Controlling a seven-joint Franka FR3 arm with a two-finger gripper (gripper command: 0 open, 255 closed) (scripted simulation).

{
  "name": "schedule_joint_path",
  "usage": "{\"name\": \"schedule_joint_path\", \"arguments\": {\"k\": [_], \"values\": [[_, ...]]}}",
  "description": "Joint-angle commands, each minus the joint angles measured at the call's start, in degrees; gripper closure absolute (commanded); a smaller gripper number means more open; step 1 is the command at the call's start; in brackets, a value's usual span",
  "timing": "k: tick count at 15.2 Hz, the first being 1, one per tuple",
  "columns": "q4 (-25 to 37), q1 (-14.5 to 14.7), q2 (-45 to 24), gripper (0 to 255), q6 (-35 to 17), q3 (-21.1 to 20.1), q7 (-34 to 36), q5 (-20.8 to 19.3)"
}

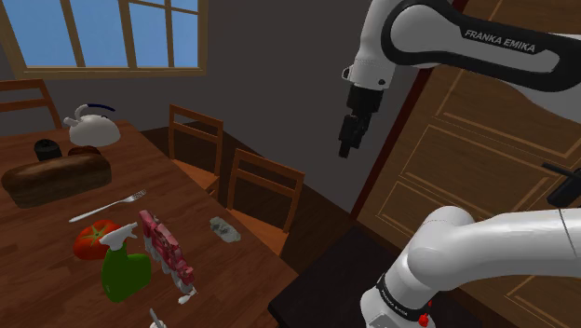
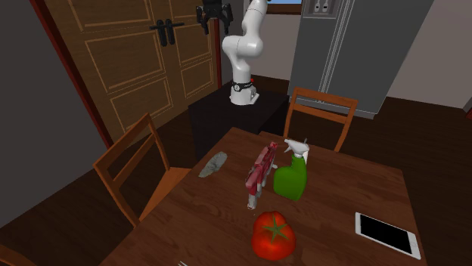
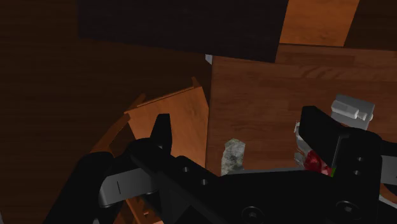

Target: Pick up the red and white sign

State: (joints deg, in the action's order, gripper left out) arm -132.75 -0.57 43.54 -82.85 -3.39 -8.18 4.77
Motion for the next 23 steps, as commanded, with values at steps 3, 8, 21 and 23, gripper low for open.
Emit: {"name": "schedule_joint_path", "arguments": {"k": [3, 8, 21, 23], "values": [[-1.4, 0.5, -1.3, 0, -3.1, -2.1, 2.2, 1.4], [-3.6, 1.7, -6.0, 0, -11.1, -7.4, 7.5, 4.5], [0.0, 2.9, -27.4, 0, -31.4, -20.7, 22.5, 5.5], [1.8, 2.9, -31.6, 0, -34.1, -22.6, 25.4, 4.1]]}}
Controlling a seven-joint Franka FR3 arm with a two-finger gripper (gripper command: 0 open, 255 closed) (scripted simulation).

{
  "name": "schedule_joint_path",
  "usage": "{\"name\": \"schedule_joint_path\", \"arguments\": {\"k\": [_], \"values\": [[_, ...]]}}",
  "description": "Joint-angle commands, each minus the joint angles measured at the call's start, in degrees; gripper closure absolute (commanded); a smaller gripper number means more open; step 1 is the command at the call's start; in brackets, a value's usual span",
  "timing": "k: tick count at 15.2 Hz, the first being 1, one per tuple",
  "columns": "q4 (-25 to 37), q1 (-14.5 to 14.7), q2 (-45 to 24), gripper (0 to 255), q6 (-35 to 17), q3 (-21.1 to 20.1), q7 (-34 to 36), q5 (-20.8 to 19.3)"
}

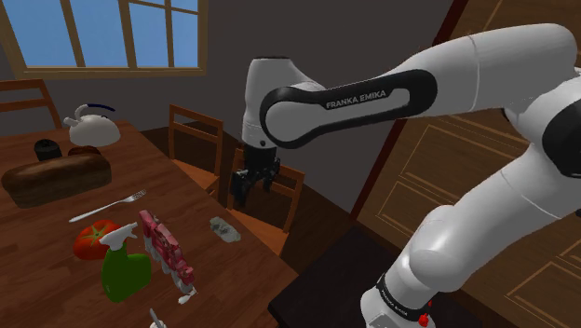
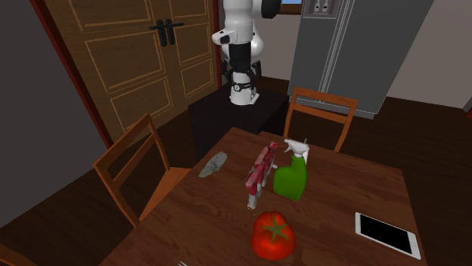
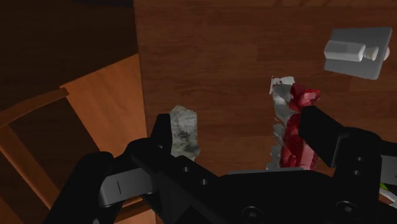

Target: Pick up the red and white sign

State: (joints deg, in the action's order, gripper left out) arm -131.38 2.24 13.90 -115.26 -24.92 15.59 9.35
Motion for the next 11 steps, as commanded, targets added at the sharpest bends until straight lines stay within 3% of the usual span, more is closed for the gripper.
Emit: {"name": "schedule_joint_path", "arguments": {"k": [1, 6, 11], "values": [[1.4, 0.1, -4.2, 0, -3.0, -1.8, 3.1, -1.4], [7.5, 1.1, -16.0, 0, -8.1, -4.8, 11.4, -7.9], [15.8, 4.3, -28.2, 0, -10.7, -4.8, 19.7, -15.8]]}}
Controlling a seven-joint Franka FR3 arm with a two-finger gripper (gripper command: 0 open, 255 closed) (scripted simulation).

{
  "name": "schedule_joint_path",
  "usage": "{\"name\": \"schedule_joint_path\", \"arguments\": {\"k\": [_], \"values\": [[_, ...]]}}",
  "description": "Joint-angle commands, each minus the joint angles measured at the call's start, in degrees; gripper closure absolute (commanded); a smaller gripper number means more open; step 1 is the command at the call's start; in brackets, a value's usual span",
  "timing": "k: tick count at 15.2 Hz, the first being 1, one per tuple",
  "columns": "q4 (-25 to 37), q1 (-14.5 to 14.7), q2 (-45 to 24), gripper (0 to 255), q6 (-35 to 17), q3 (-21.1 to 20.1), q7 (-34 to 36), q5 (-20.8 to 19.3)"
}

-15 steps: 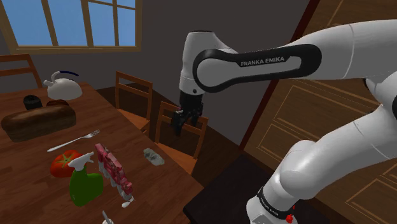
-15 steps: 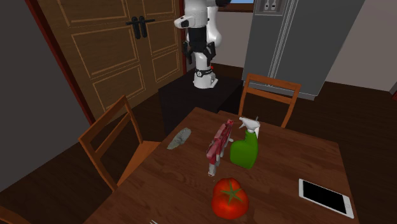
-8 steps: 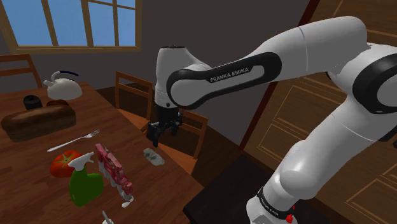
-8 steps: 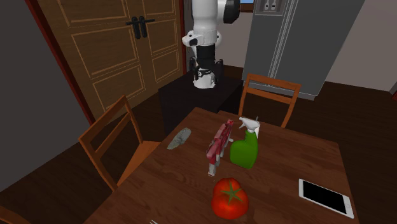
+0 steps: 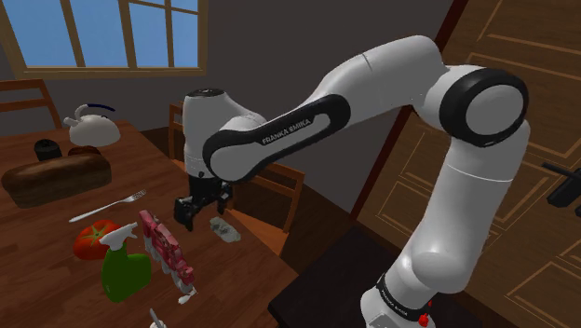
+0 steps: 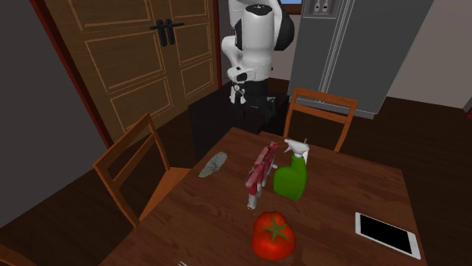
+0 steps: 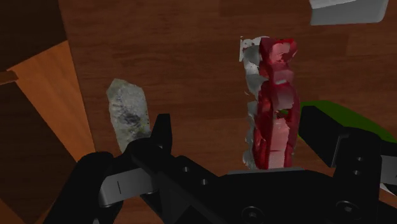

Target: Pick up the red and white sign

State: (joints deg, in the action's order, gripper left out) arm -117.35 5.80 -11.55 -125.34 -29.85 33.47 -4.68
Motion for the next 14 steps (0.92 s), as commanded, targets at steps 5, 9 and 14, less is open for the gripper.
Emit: {"name": "schedule_joint_path", "arguments": {"k": [5, 9, 14], "values": [[12.2, 6.0, -14.6, 0, -0.9, 2.4, 8.1, -8.4], [19.8, 9.5, -21.6, 0, -0.2, 4.1, 10.7, -11.2], [19.3, 10.0, -23.9, 0, -2.8, 5.0, 11.3, -12.3]]}}
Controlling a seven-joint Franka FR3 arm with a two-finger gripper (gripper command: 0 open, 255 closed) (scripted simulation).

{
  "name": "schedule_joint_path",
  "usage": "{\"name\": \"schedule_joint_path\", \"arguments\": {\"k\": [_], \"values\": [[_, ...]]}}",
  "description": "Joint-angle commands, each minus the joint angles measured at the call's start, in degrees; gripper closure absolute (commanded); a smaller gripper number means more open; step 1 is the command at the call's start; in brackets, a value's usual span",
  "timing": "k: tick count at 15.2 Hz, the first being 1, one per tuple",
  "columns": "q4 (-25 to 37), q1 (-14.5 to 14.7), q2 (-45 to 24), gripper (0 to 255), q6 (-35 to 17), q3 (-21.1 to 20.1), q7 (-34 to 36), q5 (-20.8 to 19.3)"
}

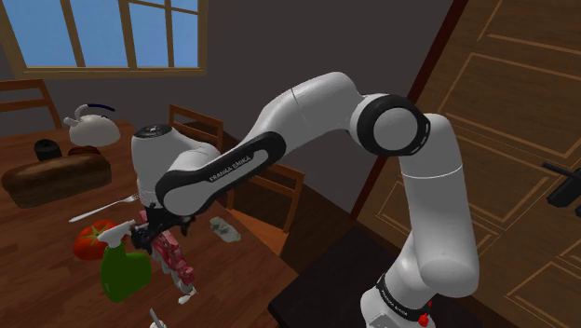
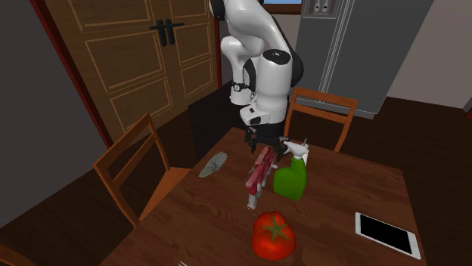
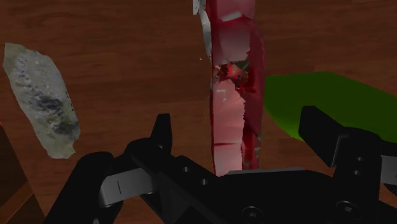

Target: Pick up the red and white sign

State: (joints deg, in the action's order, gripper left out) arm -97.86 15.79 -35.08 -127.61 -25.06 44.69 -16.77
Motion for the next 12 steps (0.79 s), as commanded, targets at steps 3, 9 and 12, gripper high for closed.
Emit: {"name": "schedule_joint_path", "arguments": {"k": [3, 9, 12], "values": [[-0.4, 0.3, -1.6, 0, -1.9, 0.6, 0.4, -0.8], [-0.3, 0.4, -1.7, 255, -1.9, 0.6, 0.4, -0.8], [-0.3, 0.4, -1.6, 255, -1.9, 0.6, 0.4, -0.8]]}}
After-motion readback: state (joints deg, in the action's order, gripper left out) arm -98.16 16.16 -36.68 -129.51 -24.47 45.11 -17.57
